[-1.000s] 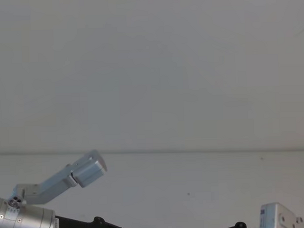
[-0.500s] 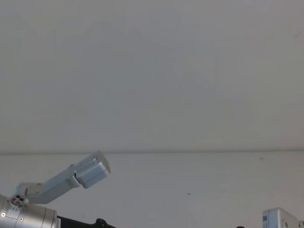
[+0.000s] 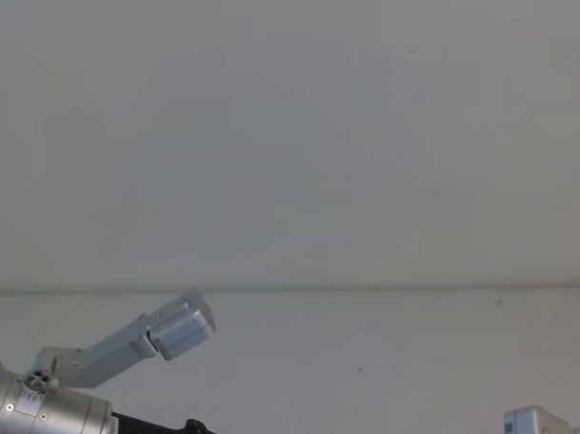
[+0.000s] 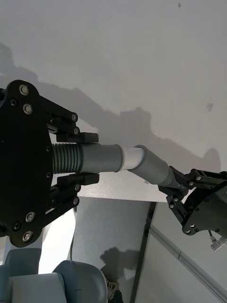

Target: Use both hands to pick up one end of the pipe from the table, align the ends, and insert them.

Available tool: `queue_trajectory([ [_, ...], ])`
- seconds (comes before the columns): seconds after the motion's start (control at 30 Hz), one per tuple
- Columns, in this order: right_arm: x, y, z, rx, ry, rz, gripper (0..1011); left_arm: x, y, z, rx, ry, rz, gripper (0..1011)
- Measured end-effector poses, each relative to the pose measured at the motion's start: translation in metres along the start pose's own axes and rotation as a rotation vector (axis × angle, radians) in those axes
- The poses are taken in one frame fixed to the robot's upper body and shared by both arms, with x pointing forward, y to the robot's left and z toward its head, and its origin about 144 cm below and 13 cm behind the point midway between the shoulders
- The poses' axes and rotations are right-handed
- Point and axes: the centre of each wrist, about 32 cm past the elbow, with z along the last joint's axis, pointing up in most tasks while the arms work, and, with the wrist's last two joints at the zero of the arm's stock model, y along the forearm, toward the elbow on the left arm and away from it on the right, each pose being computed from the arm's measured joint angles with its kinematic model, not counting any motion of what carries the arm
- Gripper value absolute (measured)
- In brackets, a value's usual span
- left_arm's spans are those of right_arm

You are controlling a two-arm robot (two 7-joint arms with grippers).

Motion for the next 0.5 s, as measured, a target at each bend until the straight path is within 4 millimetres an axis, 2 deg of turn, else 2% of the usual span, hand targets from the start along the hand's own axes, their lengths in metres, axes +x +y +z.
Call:
queue_trajectory([
  [0.5,0.0007,-0.0010,0.0004,-0.002,-0.007,0.017,134,-0.0003,-0.0003,0.0013,0.004,0.000,-0.005,339],
])
